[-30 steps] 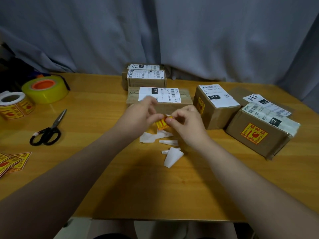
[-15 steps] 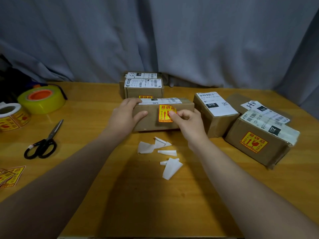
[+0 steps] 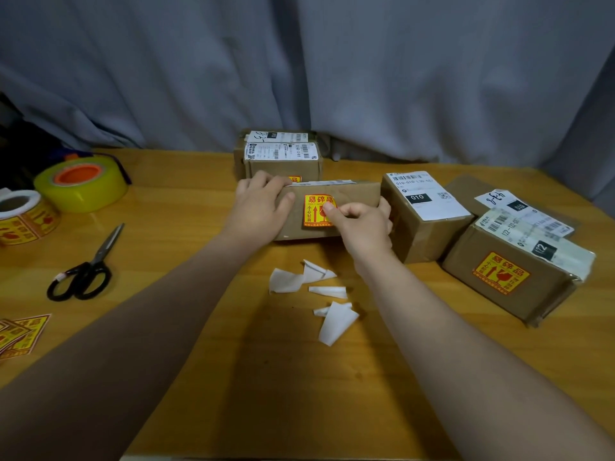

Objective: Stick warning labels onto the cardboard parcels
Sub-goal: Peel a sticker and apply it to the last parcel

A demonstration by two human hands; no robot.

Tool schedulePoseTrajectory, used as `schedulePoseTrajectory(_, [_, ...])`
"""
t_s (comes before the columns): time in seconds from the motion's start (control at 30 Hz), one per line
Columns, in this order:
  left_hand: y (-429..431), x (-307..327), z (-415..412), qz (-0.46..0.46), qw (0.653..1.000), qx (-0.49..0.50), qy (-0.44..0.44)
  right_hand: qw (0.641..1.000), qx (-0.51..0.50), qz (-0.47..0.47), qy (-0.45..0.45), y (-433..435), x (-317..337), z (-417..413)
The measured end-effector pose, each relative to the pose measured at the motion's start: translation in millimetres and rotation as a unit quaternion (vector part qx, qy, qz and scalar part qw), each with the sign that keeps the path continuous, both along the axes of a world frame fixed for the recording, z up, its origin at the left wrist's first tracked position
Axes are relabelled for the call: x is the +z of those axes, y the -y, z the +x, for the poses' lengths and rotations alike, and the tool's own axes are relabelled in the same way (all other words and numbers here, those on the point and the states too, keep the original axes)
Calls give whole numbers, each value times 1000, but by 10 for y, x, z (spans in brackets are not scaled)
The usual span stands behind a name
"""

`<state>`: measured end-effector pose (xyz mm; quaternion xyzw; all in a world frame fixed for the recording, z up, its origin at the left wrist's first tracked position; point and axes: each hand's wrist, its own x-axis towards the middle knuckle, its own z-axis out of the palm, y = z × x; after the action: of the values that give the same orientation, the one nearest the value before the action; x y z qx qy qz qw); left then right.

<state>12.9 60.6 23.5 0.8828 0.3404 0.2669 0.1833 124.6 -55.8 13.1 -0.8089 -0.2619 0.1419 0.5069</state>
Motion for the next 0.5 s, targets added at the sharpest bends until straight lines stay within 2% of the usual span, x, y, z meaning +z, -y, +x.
schedulePoseTrajectory(0.5, [-6, -2, 91, 24, 999, 41, 3, 999, -22, -21, 28, -96, -37, 24])
